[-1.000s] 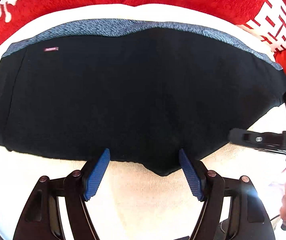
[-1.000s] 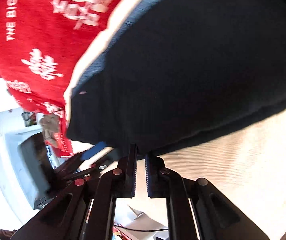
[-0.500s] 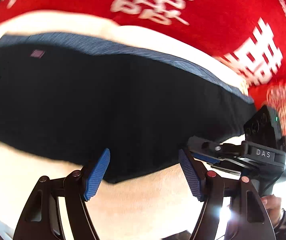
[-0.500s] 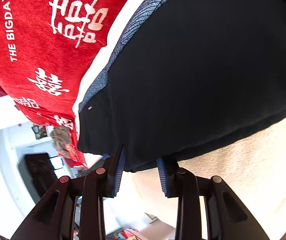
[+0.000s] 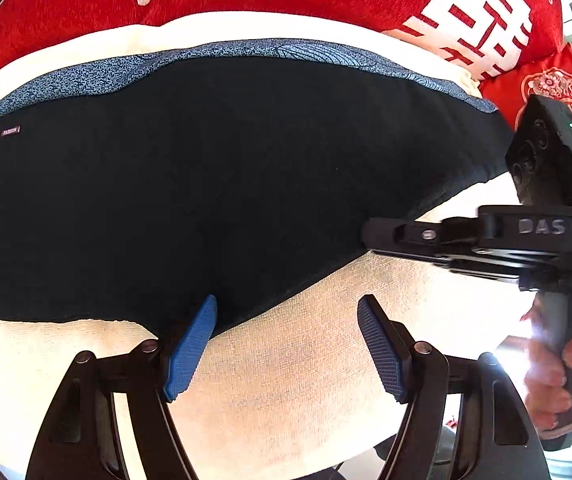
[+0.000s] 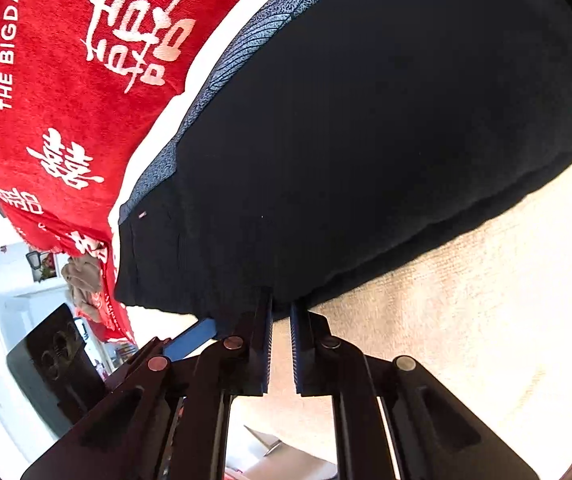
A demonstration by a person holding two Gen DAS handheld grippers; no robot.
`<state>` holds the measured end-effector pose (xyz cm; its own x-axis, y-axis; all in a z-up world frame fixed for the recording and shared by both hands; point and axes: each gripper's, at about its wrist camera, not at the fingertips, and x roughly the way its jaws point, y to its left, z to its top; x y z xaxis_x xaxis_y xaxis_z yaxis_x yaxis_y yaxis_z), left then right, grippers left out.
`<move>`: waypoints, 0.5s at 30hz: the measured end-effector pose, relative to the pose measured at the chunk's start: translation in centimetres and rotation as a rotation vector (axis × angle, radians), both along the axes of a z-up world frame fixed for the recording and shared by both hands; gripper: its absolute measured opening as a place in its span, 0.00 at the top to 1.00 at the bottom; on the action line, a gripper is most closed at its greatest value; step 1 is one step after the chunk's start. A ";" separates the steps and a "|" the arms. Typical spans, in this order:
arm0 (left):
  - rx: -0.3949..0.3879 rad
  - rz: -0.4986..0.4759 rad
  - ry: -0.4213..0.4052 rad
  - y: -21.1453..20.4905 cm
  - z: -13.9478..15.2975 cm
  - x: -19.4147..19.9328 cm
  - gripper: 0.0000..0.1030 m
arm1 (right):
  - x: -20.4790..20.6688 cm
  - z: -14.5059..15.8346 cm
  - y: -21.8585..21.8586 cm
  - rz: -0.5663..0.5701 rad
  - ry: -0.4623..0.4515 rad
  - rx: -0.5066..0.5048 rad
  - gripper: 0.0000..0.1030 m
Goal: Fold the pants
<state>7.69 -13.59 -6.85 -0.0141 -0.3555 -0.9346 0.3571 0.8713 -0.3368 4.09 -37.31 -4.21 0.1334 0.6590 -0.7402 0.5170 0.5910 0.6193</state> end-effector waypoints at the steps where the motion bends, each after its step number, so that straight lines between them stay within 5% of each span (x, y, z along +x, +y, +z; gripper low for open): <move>1: 0.007 -0.003 0.001 -0.5 -0.1 0.2 0.30 | -0.3 0.4 -0.8 -0.009 -0.004 0.001 0.90; 6: 0.018 -0.001 0.005 0.0 0.3 -0.5 0.30 | -2.2 2.2 -7.1 -0.080 -0.010 -0.093 0.84; 11: 0.015 0.038 0.025 0.6 0.3 -0.3 0.29 | -5.6 2.8 -17.3 -0.298 0.054 -0.255 0.64; 15: 0.002 0.103 0.060 1.1 0.2 0.3 0.29 | -7.6 3.3 -23.5 -0.474 0.080 -0.330 0.63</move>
